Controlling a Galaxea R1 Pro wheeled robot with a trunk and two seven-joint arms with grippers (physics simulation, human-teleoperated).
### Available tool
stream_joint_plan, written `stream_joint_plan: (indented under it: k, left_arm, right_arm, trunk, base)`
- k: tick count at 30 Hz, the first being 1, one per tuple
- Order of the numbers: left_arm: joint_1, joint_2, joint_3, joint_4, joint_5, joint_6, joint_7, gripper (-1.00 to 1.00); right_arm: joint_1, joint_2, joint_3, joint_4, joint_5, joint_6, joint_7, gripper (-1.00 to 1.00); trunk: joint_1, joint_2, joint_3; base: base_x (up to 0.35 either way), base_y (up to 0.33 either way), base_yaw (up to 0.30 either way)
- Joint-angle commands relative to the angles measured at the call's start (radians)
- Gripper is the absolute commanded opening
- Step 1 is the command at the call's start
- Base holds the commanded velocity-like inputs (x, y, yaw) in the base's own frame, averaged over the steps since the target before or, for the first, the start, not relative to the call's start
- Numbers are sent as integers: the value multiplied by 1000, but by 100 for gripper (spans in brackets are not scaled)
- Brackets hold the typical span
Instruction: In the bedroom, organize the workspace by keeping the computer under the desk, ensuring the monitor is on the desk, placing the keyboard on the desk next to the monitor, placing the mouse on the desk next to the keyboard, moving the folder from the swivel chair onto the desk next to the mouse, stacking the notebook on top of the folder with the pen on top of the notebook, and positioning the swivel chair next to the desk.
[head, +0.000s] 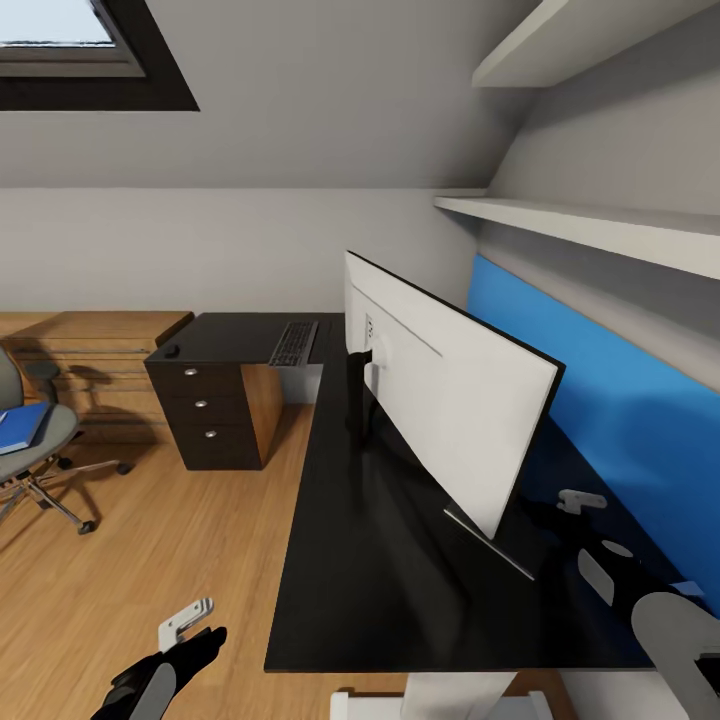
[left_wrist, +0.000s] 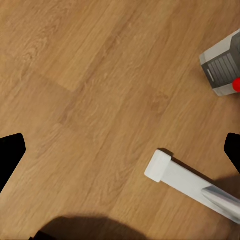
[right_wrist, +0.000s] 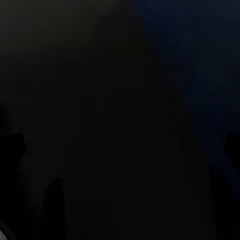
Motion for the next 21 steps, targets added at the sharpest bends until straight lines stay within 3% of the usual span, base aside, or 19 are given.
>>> stream_joint_plan:
  k: [1,13,21]
  left_arm:
    - [0,0,0,-2,11,4,7,100]
    - [0,0,-1,-2,11,4,9,100]
    - [0,0,-1,-2,11,4,7,100]
  right_arm:
    - [-1,-1,6,2,-10,-4,4,100]
    - [-1,-1,5,2,-9,-5,4,100]
    - [-1,-1,6,2,-9,-5,4,100]
  trunk:
    - [4,-8,-4]
    - [50,-92,-42]
    - [57,-106,-48]
  base:
    - [0,0,0]
    - [0,0,0]
    - [0,0,0]
